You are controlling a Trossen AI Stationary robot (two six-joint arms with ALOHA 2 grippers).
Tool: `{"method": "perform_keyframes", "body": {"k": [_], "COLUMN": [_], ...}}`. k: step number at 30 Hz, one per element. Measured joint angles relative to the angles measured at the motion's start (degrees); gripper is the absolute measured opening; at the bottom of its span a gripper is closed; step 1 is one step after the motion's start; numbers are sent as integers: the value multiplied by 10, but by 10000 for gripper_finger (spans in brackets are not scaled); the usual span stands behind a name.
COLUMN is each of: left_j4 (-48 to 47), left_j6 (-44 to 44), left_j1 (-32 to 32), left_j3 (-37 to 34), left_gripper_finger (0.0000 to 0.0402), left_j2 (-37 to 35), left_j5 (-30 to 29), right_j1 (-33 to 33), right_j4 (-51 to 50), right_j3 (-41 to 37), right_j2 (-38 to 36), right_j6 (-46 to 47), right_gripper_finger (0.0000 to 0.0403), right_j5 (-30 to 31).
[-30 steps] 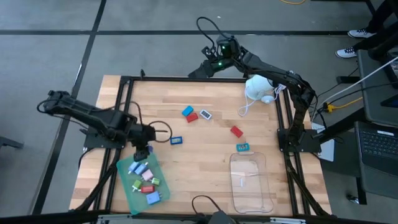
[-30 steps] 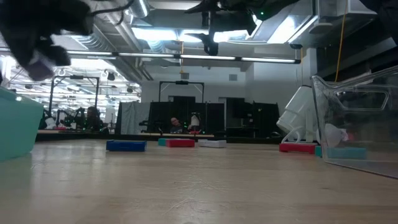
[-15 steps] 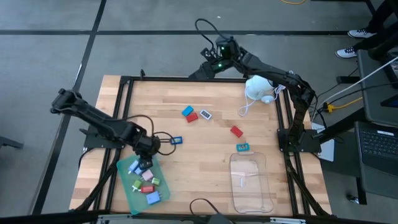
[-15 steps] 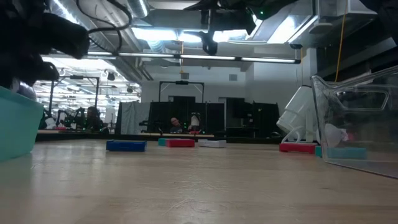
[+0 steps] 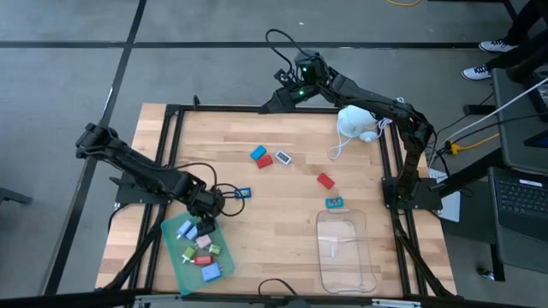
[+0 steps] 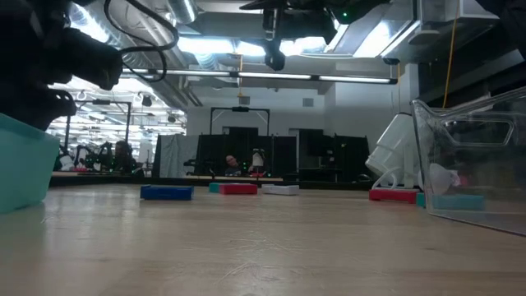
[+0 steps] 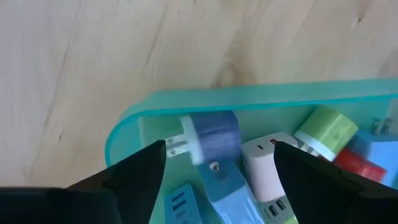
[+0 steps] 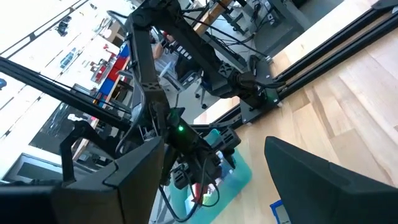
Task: Pick & Place Office items
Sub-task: Put the white digital clock into the transparent bin
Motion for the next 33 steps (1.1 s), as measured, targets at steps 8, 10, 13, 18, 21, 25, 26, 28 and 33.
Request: {"method": "perform_keyframes", "body": {"k": [8,10,13,18,21,25,26,28,33], "left_j4": [-17,-15,-5,75,118,124,124,124,123], "left_j6": [-42,-56,-70,-34,8,46,58,78,109], "left_j1": [3,9,24,47,62,86,91,102,124], "left_j3": [3,3,4,17,21,21,21,21,21], "left_gripper_finger": [294,293,293,294,294,294,294,294,294], "left_j2": [-78,-113,-173,-282,-345,-412,-425,-448,-476], "left_j5": [7,-1,-41,-209,-329,-444,-459,-474,-472], "right_j1": [5,8,20,56,84,120,126,134,140], "right_j4": [24,13,-41,-235,-357,-433,-434,-433,-450], "right_j3": [0,0,0,0,0,0,0,0,1], "right_j2": [0,0,-1,-1,-1,-1,-1,1,45], "right_j6": [1,2,-11,-99,-142,-156,-156,-156,-151], "right_gripper_finger": [283,283,282,268,262,261,261,261,261], "right_j5": [-30,-27,26,239,381,510,528,552,548]}}
